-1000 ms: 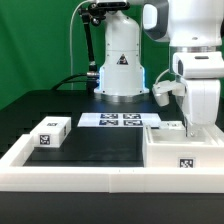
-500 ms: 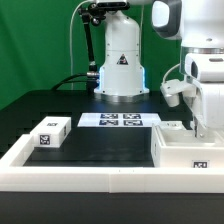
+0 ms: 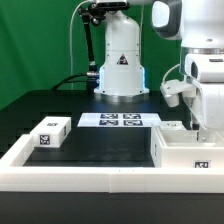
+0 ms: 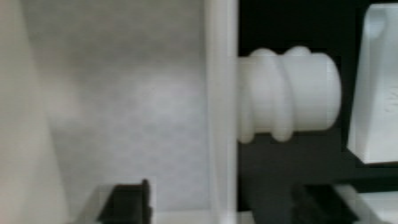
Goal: Assemble cabinet
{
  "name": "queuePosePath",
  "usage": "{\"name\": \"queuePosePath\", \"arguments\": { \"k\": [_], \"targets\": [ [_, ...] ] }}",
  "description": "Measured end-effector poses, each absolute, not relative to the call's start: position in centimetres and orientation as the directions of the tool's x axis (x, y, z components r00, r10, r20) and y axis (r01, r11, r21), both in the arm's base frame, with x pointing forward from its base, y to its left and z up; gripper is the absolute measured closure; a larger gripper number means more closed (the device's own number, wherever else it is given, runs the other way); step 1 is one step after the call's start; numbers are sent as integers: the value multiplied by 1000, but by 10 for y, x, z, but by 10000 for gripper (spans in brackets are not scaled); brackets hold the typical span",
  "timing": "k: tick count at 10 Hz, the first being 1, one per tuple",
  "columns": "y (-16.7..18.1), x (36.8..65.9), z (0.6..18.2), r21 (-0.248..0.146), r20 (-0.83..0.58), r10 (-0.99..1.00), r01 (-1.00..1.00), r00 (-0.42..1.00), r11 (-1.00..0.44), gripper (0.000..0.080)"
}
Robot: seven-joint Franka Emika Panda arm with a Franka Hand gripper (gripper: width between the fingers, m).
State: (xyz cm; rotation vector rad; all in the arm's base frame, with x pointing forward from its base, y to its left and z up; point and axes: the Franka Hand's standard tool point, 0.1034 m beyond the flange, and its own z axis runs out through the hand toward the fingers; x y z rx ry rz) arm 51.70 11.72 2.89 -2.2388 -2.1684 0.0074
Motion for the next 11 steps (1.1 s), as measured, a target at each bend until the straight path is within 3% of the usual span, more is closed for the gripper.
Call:
{"name": "queuePosePath", "arguments": {
  "k": [1, 3, 7, 11],
  "targets": [
    [117, 517, 29, -21, 14, 999, 999, 32, -32, 249],
    [116, 517, 29, -21, 14, 999, 999, 33, -33, 22],
    [116, 517, 30, -21, 13, 999, 999, 35, -35, 2],
    [116, 509, 61, 8, 5, 1000, 1000, 29, -29, 2]
  ]
}}
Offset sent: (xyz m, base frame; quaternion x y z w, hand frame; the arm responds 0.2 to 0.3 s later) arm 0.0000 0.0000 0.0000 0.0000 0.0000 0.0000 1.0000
